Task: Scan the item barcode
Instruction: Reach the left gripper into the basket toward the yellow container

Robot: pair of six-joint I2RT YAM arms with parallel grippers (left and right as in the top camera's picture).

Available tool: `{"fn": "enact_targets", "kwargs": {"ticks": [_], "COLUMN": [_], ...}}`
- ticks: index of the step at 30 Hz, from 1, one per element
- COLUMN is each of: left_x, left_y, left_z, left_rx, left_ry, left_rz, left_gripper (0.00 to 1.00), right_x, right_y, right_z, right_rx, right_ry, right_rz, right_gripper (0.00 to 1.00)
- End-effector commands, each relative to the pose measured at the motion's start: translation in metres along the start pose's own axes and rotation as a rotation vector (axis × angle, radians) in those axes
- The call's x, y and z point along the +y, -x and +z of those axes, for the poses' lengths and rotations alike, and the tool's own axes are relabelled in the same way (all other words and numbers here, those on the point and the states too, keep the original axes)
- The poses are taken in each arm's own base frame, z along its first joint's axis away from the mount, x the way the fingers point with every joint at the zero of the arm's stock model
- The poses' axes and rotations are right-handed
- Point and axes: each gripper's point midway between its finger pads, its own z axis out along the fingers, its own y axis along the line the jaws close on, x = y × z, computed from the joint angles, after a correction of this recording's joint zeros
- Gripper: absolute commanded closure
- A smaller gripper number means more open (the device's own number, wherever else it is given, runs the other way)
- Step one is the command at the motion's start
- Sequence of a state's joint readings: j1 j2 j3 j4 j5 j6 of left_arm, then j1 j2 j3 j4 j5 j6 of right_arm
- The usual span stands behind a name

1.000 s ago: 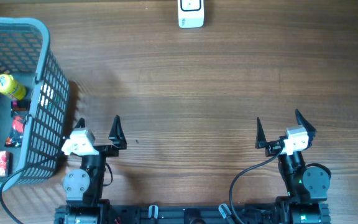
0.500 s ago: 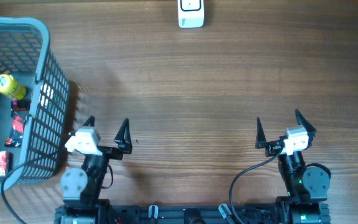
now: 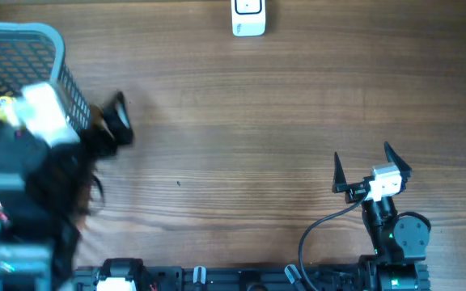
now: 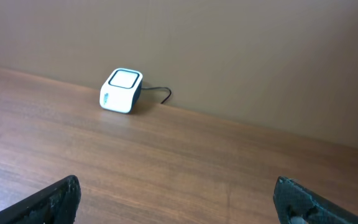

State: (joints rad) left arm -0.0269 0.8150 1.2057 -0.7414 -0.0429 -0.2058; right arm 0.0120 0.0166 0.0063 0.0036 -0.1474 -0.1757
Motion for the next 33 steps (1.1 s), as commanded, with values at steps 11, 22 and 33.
{"fn": "enact_targets", "kwargs": {"ticks": [11, 22, 33], "left_x": [0.062, 0.264, 0.326], "left_y": [0.131, 0.069, -0.042], "left_z": [0.021, 0.053, 0.135], "left_rx": [-0.044, 0.129, 0.470], "left_ry": [0.426, 0.723, 0.779], "left_rz": [-0.023, -0.583, -0.726], "left_gripper": [0.00, 0.00, 0.00], "right_x": [-0.001, -0.001, -0.001], "right_y": [0.000, 0.000, 0.000], "right_z": [0.000, 0.000, 0.000], "right_rx": [-0.001, -0.001, -0.001], "right_ry": [-0.009, -0.009, -0.009], "right_rz": [0.018, 0.018, 0.018], "right_gripper": [0.00, 0.00, 0.00]}}
